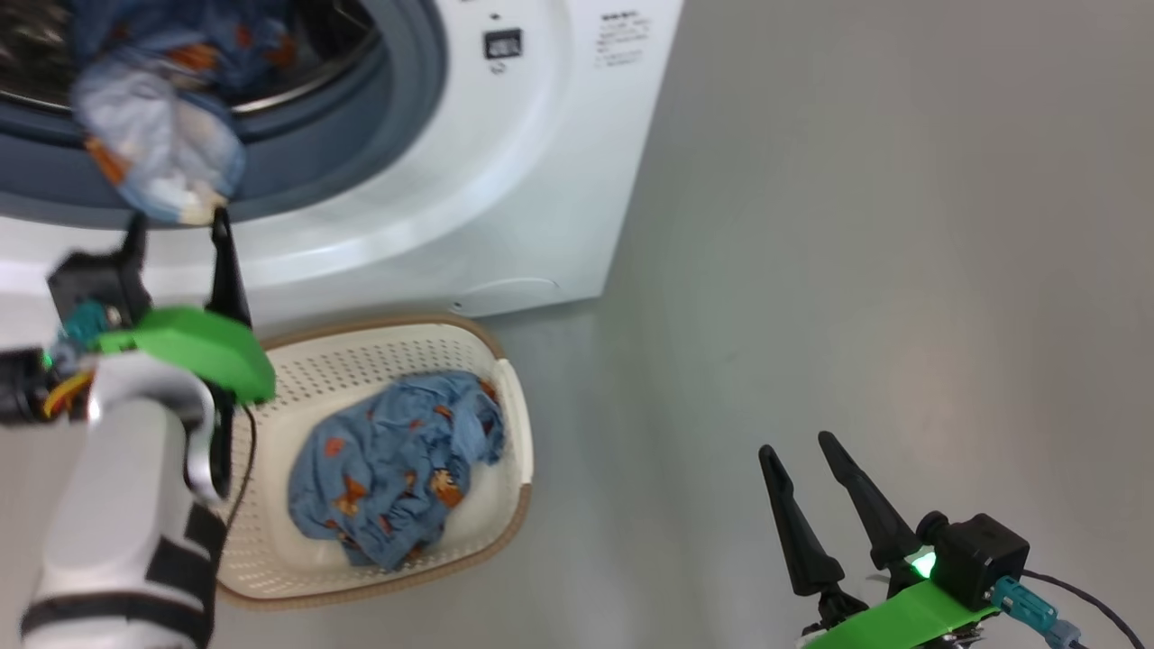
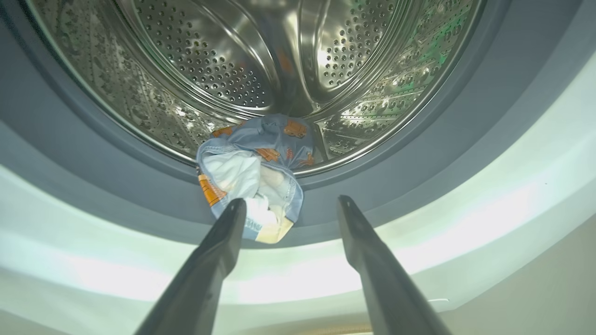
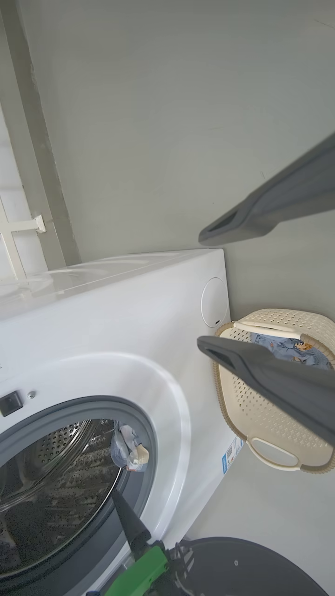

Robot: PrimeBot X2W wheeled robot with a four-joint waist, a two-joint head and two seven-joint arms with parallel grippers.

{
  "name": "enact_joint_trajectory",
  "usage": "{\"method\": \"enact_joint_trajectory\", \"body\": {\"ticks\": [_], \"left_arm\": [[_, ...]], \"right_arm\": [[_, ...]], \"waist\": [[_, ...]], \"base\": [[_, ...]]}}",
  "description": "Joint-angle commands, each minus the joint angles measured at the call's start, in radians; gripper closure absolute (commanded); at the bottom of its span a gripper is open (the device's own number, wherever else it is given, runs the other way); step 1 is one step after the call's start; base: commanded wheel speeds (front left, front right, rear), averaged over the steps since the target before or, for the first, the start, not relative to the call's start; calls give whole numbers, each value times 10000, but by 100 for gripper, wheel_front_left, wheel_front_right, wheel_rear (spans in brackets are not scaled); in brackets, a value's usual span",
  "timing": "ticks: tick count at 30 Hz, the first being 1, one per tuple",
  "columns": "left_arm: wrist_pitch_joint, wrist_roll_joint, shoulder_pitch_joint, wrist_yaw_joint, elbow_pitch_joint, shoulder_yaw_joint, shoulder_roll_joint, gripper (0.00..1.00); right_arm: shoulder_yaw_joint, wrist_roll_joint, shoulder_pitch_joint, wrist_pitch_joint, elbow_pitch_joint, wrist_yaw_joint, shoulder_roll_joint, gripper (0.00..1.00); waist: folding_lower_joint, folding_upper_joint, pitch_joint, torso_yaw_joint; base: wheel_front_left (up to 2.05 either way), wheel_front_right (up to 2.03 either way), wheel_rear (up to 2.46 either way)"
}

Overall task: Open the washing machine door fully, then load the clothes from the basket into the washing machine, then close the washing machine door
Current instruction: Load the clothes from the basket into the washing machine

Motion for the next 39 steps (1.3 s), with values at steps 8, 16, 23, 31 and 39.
{"method": "enact_joint_trajectory", "body": {"ticks": [8, 16, 23, 31, 39], "left_arm": [[-64, -28, 1770, 23, -1382, 396, 231, 0], [-64, -309, 2987, -11, -2555, 707, 161, 0], [-64, -487, 3714, 5, -3240, 809, 139, 0], [66, -754, 4524, 82, -4061, 926, 161, 0], [243, -865, 4860, 194, -4645, 923, 186, 0]], "right_arm": [[-45, -569, 359, -49, -247, 62, -60, 0], [-235, -905, 338, -49, -334, 62, -60, 0], [-246, -961, 299, -49, -354, 62, -60, 0], [-298, -919, 360, -49, -398, 62, -60, 0], [-351, -1038, 334, -49, -431, 62, -60, 0]], "waist": [[0, 0, -926, 1044], [0, 0, -858, 1363], [0, 0, -852, 1380], [0, 0, -827, 1353], [0, 0, -724, 1460]], "base": [[0, 0, 0], [0, 0, 0], [0, 0, 0], [0, 0, 0], [0, 0, 0]]}}
